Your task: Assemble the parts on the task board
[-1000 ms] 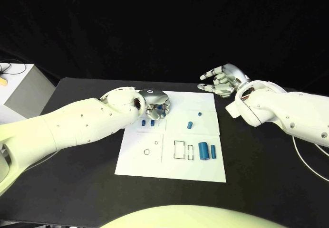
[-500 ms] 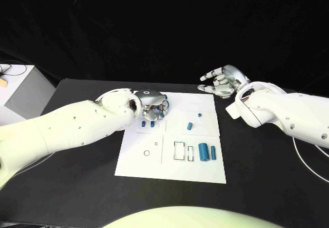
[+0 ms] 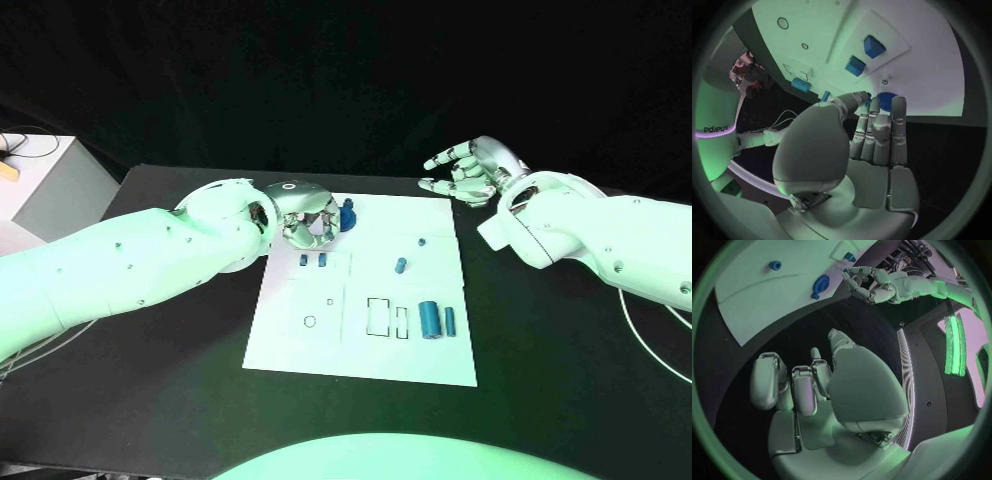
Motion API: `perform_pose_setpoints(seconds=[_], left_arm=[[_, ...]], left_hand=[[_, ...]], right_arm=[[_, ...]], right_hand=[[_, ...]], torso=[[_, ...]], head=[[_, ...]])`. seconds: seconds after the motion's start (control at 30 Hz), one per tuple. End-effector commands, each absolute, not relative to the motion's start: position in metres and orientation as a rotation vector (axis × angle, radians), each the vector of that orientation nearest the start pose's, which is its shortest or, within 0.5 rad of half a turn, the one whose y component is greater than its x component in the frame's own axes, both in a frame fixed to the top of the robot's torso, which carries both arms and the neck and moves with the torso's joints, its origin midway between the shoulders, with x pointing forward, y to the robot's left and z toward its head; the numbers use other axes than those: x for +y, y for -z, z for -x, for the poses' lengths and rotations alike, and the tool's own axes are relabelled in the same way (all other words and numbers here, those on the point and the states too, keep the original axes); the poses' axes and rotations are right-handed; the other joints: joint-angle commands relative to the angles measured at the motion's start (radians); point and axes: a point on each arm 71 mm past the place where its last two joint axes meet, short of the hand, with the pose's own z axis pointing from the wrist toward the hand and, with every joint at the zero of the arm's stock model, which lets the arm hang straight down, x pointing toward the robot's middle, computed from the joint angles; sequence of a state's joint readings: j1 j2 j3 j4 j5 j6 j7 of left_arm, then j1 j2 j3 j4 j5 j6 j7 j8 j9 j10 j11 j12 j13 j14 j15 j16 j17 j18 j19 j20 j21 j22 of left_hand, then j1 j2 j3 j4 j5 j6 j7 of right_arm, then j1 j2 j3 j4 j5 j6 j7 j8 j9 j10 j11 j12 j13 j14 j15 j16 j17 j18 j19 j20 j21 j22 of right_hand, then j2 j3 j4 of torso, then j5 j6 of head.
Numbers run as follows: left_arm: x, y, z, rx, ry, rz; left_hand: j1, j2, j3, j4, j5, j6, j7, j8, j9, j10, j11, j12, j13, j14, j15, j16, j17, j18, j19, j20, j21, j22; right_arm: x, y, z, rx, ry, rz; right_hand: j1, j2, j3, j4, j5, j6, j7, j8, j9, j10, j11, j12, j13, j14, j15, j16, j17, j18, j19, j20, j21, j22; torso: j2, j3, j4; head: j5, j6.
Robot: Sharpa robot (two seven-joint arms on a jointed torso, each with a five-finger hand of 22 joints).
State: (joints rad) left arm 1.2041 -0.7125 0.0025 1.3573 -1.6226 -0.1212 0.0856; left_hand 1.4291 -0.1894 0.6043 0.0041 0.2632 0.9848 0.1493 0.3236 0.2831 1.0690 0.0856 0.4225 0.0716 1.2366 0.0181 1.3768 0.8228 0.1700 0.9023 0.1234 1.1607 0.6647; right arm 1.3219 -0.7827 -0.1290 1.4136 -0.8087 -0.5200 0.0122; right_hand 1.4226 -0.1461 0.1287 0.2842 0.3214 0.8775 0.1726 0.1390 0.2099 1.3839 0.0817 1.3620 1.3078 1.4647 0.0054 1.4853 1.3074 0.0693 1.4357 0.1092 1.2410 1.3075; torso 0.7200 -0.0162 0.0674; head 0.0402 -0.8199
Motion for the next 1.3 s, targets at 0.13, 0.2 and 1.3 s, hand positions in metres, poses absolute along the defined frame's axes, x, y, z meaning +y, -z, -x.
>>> perform_pose_setpoints(seconds=[0.13,0.2,1.3], left_arm=[[0.176,0.188,-0.514,1.729,0.647,-0.473],[0.179,0.189,-0.516,1.73,0.635,-0.47],[0.184,0.193,-0.521,1.77,0.591,-0.475]], left_hand=[[0.0,-0.001,0.0,-0.008,-0.001,0.009,0.002,-0.004,0.0,0.01,0.001,-0.004,0.001,0.007,0.0,0.004,0.001,0.015,0.006,-0.003,0.004,0.002],[0.0,-0.001,0.0,-0.009,-0.001,0.009,0.002,-0.005,0.0,0.01,0.001,-0.005,0.001,0.007,0.0,0.005,0.003,0.015,0.006,-0.003,0.004,0.002],[0.001,-0.002,-0.001,-0.012,-0.002,0.012,0.002,-0.007,0.0,0.016,0.002,-0.011,0.002,0.005,0.0,0.004,-0.004,0.016,0.006,-0.004,0.006,0.003]], right_arm=[[-0.216,0.157,-0.521,1.552,-0.877,-0.431],[-0.216,0.157,-0.521,1.552,-0.877,-0.431],[-0.217,0.157,-0.522,1.551,-0.875,-0.432]], right_hand=[[-0.006,0.002,0.006,0.0,0.006,-0.002,-0.001,0.004,-0.001,-0.004,0.001,-0.002,0.013,0.061,-0.002,-0.003,0.085,0.008,-0.002,-0.005,-0.004,0.016],[-0.006,0.002,0.006,0.0,0.006,-0.002,-0.001,0.004,-0.001,-0.004,0.001,-0.002,0.013,0.061,-0.002,-0.003,0.085,0.008,-0.002,-0.005,-0.004,0.016],[-0.006,0.002,0.006,0.0,0.006,-0.002,-0.001,0.004,-0.001,-0.004,0.001,-0.002,0.013,0.061,-0.002,-0.003,0.085,0.008,-0.002,-0.005,-0.004,0.016]], torso=[[0.001,0.0001,-0.0019],[0.001,-0.0002,-0.002],[0.002,0.0007,-0.0028]], head=[[0.005,0.0],[0.005,0.0],[0.004,-0.005]])
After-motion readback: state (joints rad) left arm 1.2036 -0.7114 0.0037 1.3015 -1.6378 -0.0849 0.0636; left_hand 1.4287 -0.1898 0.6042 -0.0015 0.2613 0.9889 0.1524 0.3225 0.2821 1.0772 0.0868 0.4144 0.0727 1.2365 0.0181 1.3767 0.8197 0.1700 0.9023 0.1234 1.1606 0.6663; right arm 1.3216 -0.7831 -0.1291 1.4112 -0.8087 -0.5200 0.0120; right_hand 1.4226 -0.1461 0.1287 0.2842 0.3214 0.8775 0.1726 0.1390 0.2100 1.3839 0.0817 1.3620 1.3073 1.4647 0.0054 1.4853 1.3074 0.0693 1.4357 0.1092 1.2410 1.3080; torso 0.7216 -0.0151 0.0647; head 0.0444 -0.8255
